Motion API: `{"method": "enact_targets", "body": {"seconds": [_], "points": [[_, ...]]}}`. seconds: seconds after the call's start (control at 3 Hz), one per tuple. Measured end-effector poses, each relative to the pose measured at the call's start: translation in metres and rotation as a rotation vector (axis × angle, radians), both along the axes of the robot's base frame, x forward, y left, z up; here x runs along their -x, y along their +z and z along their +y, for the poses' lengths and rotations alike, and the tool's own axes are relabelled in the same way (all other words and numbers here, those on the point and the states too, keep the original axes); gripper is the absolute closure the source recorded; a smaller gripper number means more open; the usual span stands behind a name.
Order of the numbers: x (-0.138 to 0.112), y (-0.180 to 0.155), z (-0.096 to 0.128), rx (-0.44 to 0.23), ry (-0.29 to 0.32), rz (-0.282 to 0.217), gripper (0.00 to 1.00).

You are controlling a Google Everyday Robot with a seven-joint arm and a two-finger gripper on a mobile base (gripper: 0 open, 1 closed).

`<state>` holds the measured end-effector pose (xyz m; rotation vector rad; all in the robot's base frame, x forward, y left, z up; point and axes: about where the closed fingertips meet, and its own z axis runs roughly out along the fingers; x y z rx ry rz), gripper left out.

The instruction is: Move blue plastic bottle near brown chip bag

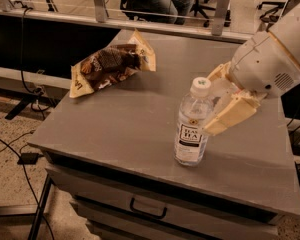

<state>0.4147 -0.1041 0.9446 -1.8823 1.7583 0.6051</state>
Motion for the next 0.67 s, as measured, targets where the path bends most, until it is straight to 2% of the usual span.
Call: {"method": "enact_targets", "body": {"seconds": [0.33, 0.67], "points": [[-0.0006, 0.0006, 0.0018, 0.0, 0.0, -0.004, 0.87], [-0.0011, 0.0011, 0.0035, -0.001, 0.001, -0.008, 1.0]]}}
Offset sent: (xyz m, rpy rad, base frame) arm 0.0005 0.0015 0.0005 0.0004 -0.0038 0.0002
